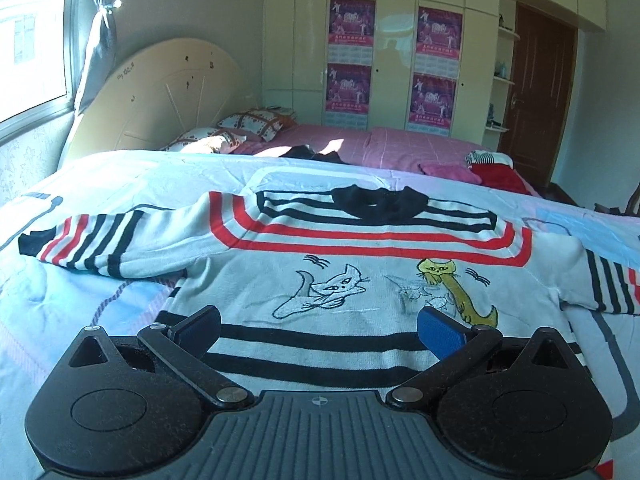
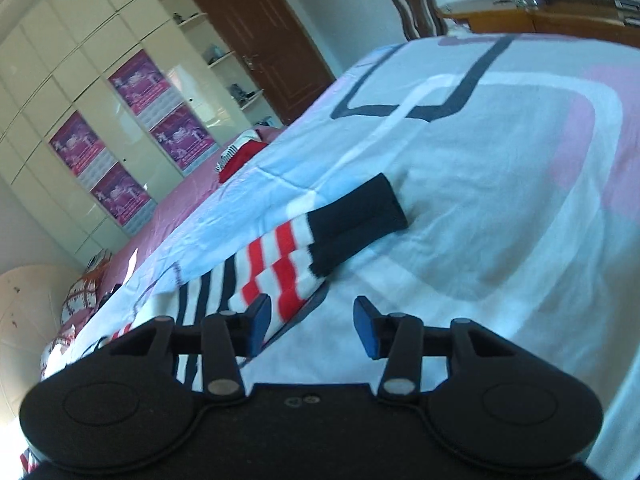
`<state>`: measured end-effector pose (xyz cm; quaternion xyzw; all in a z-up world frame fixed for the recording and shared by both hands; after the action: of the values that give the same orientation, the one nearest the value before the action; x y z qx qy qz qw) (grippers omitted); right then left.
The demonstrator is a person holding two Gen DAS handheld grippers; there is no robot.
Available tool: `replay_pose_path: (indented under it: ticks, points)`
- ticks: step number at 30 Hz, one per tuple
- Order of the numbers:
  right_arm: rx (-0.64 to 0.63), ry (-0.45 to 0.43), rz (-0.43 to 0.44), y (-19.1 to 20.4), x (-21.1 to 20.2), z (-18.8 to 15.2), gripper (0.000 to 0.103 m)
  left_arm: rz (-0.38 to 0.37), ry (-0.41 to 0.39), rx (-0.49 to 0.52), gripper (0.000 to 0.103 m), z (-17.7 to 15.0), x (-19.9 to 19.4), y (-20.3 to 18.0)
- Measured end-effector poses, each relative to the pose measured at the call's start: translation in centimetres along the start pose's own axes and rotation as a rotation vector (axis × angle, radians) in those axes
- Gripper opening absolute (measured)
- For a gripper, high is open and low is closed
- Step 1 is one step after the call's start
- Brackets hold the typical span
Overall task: Fold small clothes
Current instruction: 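Grasp the black sleeve cuff with the right gripper while the left tool approaches the sweater body, then fold the sleeve across the sweater body with the right gripper and release it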
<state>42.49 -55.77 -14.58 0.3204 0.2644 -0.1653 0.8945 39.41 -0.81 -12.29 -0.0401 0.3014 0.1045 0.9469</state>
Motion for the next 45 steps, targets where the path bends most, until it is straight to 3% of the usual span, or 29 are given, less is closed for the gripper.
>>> replay_pose_path:
  ticks: [8,9,11,13,18,24,29,33,37,39,40,41,45]
  points:
    - [0.012,-0.031,0.012,-1.0,4.9,1.5,0.041,-0.021,0.065,0.062,0.103,0.1,4.3,-4.5]
    - [0.012,-0.033,0.010,-1.0,5.1,1.6,0.038,-0.026,0.071,0.065,0.103,0.1,4.7,-4.8]
    - [0.022,-0.041,-0.018,-1.5,5.4,1.8,0.010,-0.034,0.077,0.068,0.103,0.0,5.0,-5.2]
    - [0.037,-0.049,-0.022,-2.0,5.5,2.0,0.006,-0.038,0.079,0.069,0.103,0.0,5.4,-5.3]
    - [-0.162,-0.067,-0.141,0.8,5.2,2.3,0.007,-0.035,0.092,0.057,0.103,0.6,6.4,-3.0]
    - [-0.396,-0.151,-0.061,10.4,1.8,1.6,0.007,0.012,0.075,0.085,0.103,1.5,8.1,2.3]
    - [-0.562,-0.130,0.079,22.0,-0.4,-3.3,0.007,-0.026,0.095,0.054,0.103,2.3,10.6,6.8]
    - [-0.618,-0.062,0.147,28.2,0.8,-8.8,0.007,-0.040,0.137,-0.011,0.103,2.0,12.1,9.8]
    - [-0.681,0.045,0.228,32.9,2.2,-15.2,0.007,-0.073,0.119,-0.049,0.103,2.4,12.2,11.1]
    - [-0.703,0.105,0.235,33.9,3.3,-17.8,0.016,-0.080,0.116,-0.057,0.103,2.7,12.4,10.9]
    - [-0.720,0.151,0.238,34.4,3.8,-19.1,0.027,-0.092,0.113,-0.067,0.103,2.9,12.5,10.7]
    - [-0.734,0.159,0.233,34.7,3.7,-19.7,0.028,-0.105,0.112,-0.078,0.103,3.1,12.6,10.4]
    - [-0.702,0.033,0.263,33.3,-0.7,-18.0,0.029,-0.180,0.116,-0.087,0.103,3.7,12.9,7.2]
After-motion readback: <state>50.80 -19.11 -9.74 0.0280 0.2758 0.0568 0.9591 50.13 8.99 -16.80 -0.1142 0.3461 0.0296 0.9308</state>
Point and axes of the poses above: each gripper's, at about its wrist camera, not at the fingertips, and x roughly the way its jaws point, y to its left, z to its top, the point moved 9 cm from there along x, roughly the way its jaws point, and after that the axes turned 1 degree about -x, right-handed, at the moved point
